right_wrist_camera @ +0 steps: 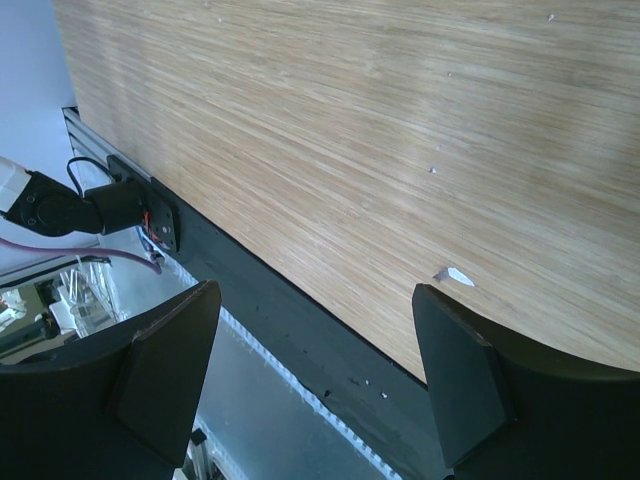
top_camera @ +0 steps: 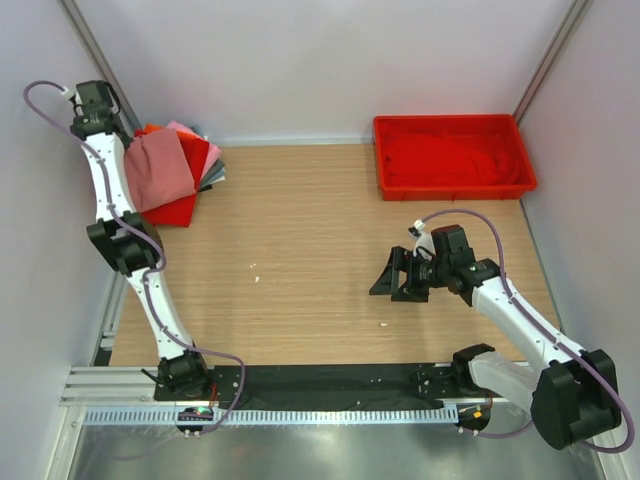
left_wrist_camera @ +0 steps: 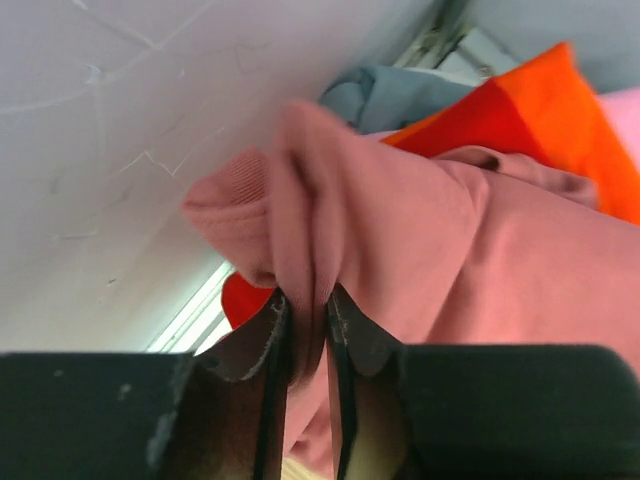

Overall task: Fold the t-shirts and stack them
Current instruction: Neatly place the folded tshirt to the corner, then reset both grippers

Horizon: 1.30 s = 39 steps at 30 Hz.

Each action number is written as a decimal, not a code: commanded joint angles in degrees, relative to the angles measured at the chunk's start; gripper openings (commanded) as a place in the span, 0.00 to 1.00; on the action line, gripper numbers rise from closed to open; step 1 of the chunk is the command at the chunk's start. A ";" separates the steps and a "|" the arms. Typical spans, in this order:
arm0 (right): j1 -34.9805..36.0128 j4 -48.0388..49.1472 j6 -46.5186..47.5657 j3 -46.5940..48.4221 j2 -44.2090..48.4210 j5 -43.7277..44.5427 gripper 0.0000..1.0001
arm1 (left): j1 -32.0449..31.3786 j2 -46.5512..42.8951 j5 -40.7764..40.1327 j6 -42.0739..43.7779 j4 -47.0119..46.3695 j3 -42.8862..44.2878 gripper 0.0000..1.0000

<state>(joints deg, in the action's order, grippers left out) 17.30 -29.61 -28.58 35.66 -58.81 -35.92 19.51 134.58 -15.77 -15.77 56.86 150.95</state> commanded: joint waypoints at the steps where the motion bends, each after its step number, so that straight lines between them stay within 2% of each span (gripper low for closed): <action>1: 0.28 0.78 0.54 0.46 -0.43 -0.03 0.84 | -0.26 2.96 -6.45 0.83 -2.28 2.06 0.21; 5: 0.28 0.69 0.54 0.46 -0.70 -0.03 0.84 | 0.09 4.11 -11.56 0.22 -1.67 1.80 0.38; 6: 0.28 0.69 0.63 0.55 -0.70 -0.03 0.84 | 0.61 4.02 -11.39 -0.22 -1.40 1.80 0.52; 8: 0.28 0.60 0.54 0.46 -0.61 -0.03 0.84 | 0.97 3.32 -11.47 -1.10 -1.05 1.62 0.69; 9: 0.28 0.51 0.63 0.46 -0.52 -0.03 0.84 | 1.06 2.97 -11.48 -1.45 -0.88 1.45 0.99; 20: 0.37 1.04 0.63 0.46 0.71 0.33 0.84 | -0.96 -11.08 -12.53 -2.86 -2.28 -6.10 1.00; 25: 0.28 1.04 0.63 0.46 1.15 0.33 0.84 | -5.97 -18.29 -15.78 -1.98 -2.63 -10.85 1.00; 30: 0.37 0.95 0.54 0.55 1.50 0.77 0.84 | -10.71 -29.35 -11.58 -3.48 -3.78 -21.64 1.00; 31: 0.37 0.78 0.63 0.64 1.50 0.85 0.84 | -11.33 -30.51 -8.61 -4.00 -3.69 -23.06 1.00; 35: 0.37 0.34 0.63 0.81 1.85 1.47 0.84 | -15.97 -36.31 -5.24 -4.09 -3.07 -32.02 1.00; 38: 0.37 -0.54 0.63 1.17 2.12 1.99 0.84 | -18.79 -42.11 -0.86 -5.41 -4.21 -41.94 1.00; 39: 0.37 -0.54 0.54 1.25 2.20 2.34 0.84 | -19.41 -43.69 -0.15 -6.02 -4.82 -48.06 1.00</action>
<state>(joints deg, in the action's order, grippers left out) 17.30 -29.91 -28.58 35.66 -58.04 -34.65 2.24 94.70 -20.91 -19.68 53.74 111.55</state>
